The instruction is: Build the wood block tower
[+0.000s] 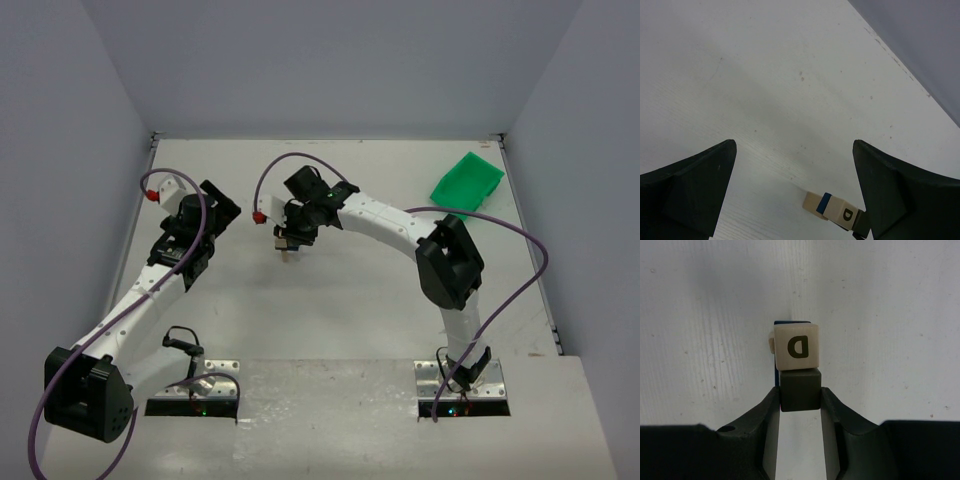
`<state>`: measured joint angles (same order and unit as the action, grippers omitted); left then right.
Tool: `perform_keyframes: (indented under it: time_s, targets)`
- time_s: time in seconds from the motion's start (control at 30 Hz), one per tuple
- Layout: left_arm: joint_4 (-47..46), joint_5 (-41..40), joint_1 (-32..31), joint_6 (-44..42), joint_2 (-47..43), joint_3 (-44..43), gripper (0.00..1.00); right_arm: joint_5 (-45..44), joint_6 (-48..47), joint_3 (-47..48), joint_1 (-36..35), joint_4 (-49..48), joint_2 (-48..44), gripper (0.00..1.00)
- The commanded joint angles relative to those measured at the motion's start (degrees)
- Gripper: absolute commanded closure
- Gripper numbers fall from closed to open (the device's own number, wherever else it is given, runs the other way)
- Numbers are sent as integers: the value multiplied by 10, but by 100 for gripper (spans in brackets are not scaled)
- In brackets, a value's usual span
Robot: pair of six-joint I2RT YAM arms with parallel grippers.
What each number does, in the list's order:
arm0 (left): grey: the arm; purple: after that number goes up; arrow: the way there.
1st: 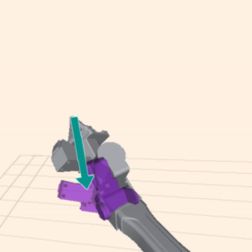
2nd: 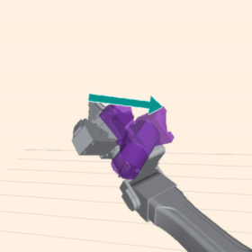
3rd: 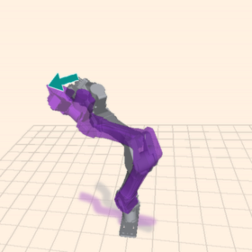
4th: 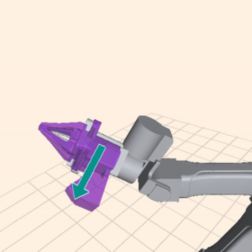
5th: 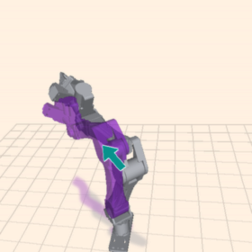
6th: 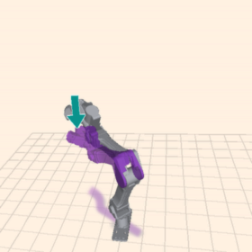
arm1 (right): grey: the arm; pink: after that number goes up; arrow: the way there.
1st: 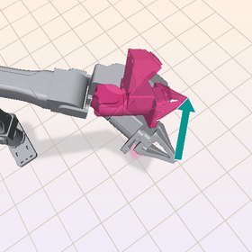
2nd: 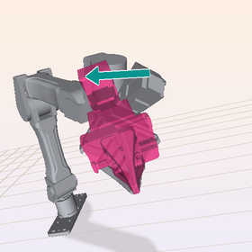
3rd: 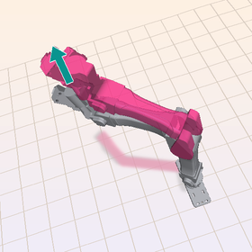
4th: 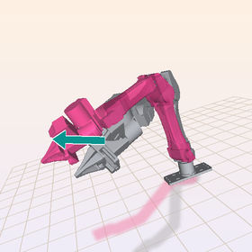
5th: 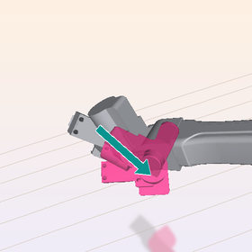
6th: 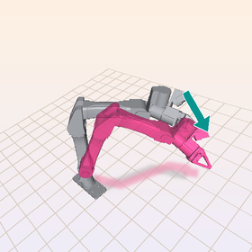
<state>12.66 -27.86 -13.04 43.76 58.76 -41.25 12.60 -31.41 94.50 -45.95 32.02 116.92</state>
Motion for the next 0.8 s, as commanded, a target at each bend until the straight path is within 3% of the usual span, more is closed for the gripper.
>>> perform_keyframes:
  time_s: [0.0,0.3,0.77]
  targets:
    - [-25,1,3,-6,-10,-9,0,10,4,0,-4,-21,-21,66]
    - [-25,2,3,-6,-11,-9,0,2,5,-3,-4,-23,-17,63]
    - [-25,7,3,-8,-12,-10,0,2,7,-10,-4,-28,-27,46]
